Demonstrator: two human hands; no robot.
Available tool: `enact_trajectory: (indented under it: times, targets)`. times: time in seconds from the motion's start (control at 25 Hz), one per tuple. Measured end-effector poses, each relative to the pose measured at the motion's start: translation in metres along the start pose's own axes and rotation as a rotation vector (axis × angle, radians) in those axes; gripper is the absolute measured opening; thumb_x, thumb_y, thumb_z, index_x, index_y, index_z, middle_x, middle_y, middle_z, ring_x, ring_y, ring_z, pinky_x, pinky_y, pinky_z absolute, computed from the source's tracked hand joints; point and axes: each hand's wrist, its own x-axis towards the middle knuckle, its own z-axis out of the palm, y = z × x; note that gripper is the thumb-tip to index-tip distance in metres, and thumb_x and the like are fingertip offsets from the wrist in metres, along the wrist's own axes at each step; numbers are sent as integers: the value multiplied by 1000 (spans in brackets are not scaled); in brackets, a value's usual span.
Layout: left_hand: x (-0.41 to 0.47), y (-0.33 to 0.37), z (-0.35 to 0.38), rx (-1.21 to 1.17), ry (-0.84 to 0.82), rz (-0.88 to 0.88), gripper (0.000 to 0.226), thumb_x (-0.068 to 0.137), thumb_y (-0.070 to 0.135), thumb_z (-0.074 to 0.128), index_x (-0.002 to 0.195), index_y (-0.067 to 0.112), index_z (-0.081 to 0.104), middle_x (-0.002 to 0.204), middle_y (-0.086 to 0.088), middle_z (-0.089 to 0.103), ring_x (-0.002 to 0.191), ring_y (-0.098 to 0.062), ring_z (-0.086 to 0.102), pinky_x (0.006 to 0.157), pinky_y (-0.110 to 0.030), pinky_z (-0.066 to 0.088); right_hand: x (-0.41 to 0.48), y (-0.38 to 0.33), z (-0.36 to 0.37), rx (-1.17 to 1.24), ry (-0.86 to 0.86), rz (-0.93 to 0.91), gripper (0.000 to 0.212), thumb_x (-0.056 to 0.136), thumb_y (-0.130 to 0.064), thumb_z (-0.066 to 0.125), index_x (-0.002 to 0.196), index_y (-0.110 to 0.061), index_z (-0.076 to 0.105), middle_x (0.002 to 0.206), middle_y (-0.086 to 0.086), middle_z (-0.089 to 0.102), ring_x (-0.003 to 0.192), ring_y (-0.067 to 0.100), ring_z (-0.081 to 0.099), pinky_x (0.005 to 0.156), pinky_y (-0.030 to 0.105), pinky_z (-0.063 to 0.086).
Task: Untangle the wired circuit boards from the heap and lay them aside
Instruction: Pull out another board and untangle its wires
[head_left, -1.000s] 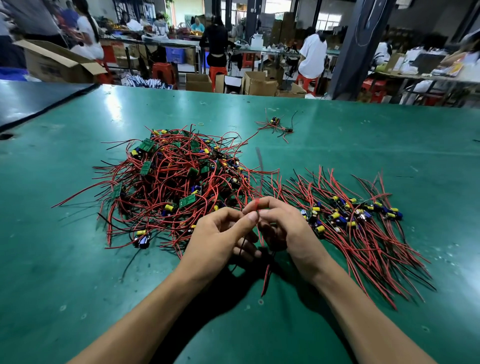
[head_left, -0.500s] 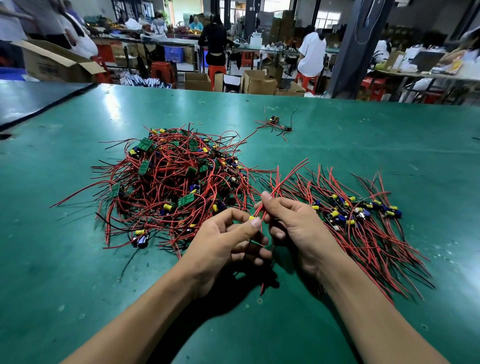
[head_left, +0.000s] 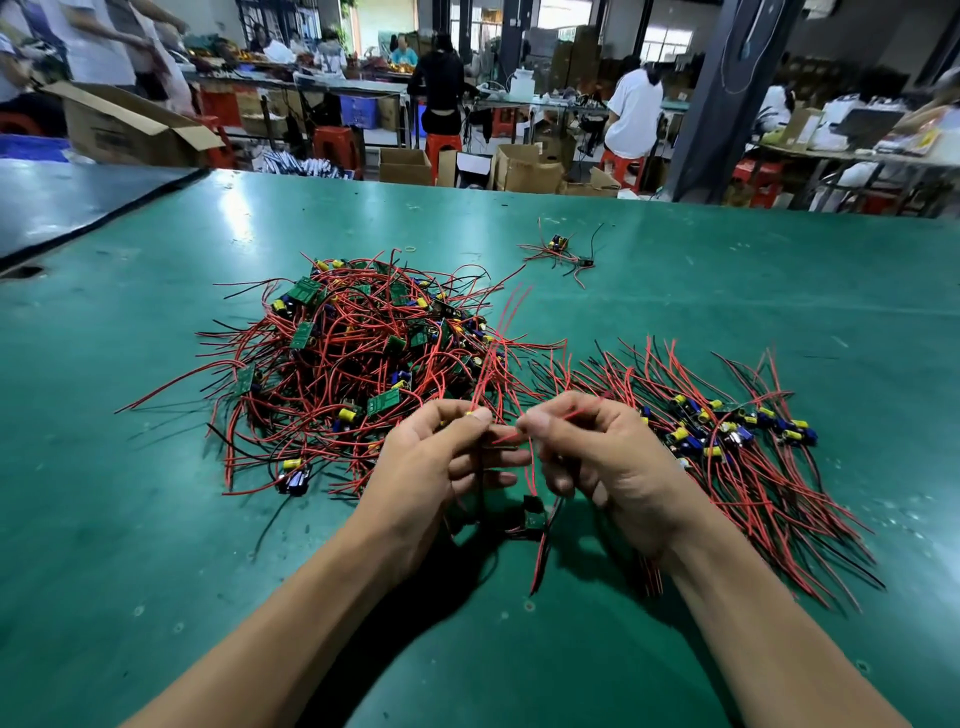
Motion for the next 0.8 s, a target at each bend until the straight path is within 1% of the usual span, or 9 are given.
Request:
enact_trajectory:
  times: [0.08,0.2,0.32,0.36,0.44,0.48,0.6,0.68,0.8]
  targets:
    - [3,4,-2,-18,47,27,2,93,8,56,93,9,55,81,-16,74,67,-24,71,66,-36,59,-7,-3,3,-93,-241,72,10,79,-15,79,85,-23,78,73,-3,70,50,10,58,50,17,46]
    - [2,5,-3,-66,40,-5,3,92,10,57,93,11,55,92,-20,73,80,-32,72,76,-43,58,-12,0,7,-220,-503,277,31,91,-6,69,116,-23,72,103,5,74,60,13,67,57,20,51]
    - [0,5,-3,-93,1,-27,4,92,12,57,95,12,54,95,-21,73,78,-31,72,64,-34,60,-11,0,6,-300,-509,376,31,99,-14,62,126,-26,69,107,33,68,59,15,69,54,21,51]
    - [0,5,-3,-121,-16,-40,4,91,11,57,94,12,54,92,-20,72,75,-30,71,63,-33,59,-11,-2,4,-296,-512,390,28,100,-19,61,125,-27,69,104,33,68,60,16,70,54,21,52]
    - [0,7,-2,-170,-51,-62,5,89,8,55,91,12,55,85,-18,70,66,-27,68,58,-31,57,-12,-5,0,-250,-540,384,23,100,-26,61,119,-21,73,93,13,76,61,15,71,54,20,53]
    - [-1,7,-3,-155,-64,-62,7,89,7,54,91,13,55,81,-16,69,62,-24,65,55,-29,55,-12,-7,-1,-224,-521,369,22,99,-29,62,113,-18,74,90,7,76,59,13,71,53,19,52]
    - [0,5,-3,-29,-74,-33,8,90,5,50,92,12,54,76,-12,68,56,-20,60,49,-29,50,-8,-7,-4,-226,-316,351,35,90,-50,70,94,-16,72,99,11,76,45,11,61,42,17,42]
    - [-1,2,-3,30,-81,-26,4,90,4,54,90,9,54,70,-13,65,53,-22,59,47,-28,50,-5,-4,-3,-318,-172,308,36,84,-61,69,83,-25,70,90,0,75,41,10,53,39,16,35]
    - [-3,-6,-1,138,-126,-71,9,91,7,60,82,8,57,70,-18,64,47,-24,57,43,-25,48,-1,3,-1,-350,-39,170,29,86,-57,66,76,-29,68,69,-6,67,42,5,48,42,15,35]
